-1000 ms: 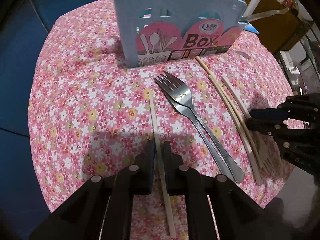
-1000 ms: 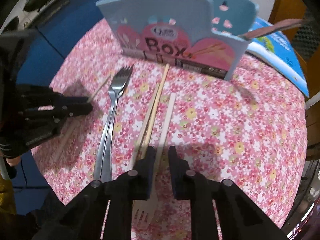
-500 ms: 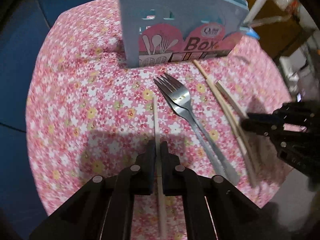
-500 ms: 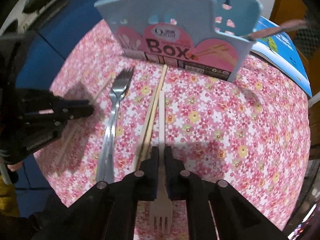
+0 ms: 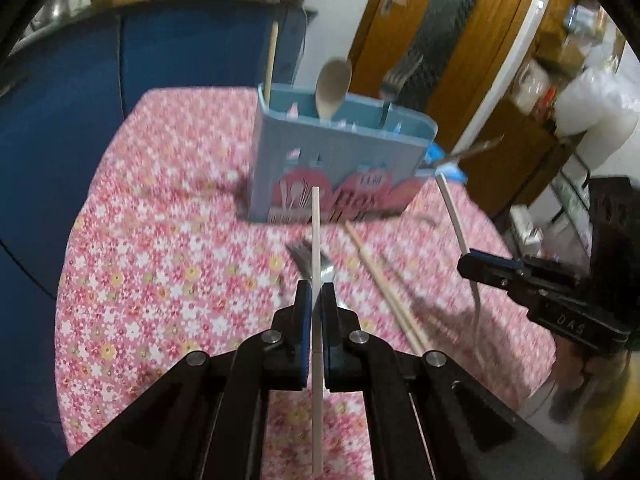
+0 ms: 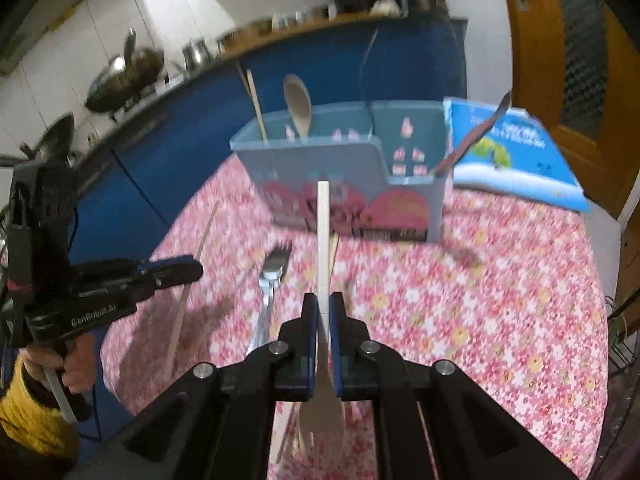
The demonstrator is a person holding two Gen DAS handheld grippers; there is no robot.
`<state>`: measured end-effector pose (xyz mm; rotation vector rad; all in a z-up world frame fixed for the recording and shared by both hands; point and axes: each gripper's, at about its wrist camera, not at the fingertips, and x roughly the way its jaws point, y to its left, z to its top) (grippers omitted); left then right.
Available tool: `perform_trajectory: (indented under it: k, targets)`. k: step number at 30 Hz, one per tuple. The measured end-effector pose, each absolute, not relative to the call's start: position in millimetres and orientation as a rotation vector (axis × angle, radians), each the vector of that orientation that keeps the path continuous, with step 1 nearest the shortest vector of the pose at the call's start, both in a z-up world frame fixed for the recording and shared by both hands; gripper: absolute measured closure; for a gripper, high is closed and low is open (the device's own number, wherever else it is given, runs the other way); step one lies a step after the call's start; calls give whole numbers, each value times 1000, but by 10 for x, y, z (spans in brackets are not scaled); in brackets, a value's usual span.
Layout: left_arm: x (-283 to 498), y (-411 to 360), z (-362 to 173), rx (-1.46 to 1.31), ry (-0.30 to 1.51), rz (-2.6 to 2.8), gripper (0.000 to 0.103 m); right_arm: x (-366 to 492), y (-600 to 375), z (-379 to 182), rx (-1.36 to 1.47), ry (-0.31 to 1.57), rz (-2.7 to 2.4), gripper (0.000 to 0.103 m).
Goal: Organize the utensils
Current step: 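Lift the chopstick with the left tool while the right tool carries the beige fork to the caddy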
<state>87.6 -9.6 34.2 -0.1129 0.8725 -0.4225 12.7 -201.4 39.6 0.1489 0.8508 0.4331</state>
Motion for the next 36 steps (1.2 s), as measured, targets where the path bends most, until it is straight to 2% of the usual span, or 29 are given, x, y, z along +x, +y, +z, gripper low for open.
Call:
perform_trajectory:
  k: [8, 15, 28, 36]
  targets:
    - [699, 34, 631, -136, 724, -410, 101, -6, -2179, 583, 258, 628, 383, 95]
    - [853, 5, 841, -161, 630, -415, 101, -10, -2139, 784, 207, 464, 336, 95]
    - [1320, -154, 1266, -170, 487, -379, 101, 476, -2164, 1051, 173, 326, 271, 95]
    - [1619, -207, 1505, -172, 327, -361, 101, 780, -2081, 1075, 123, 223, 181, 95]
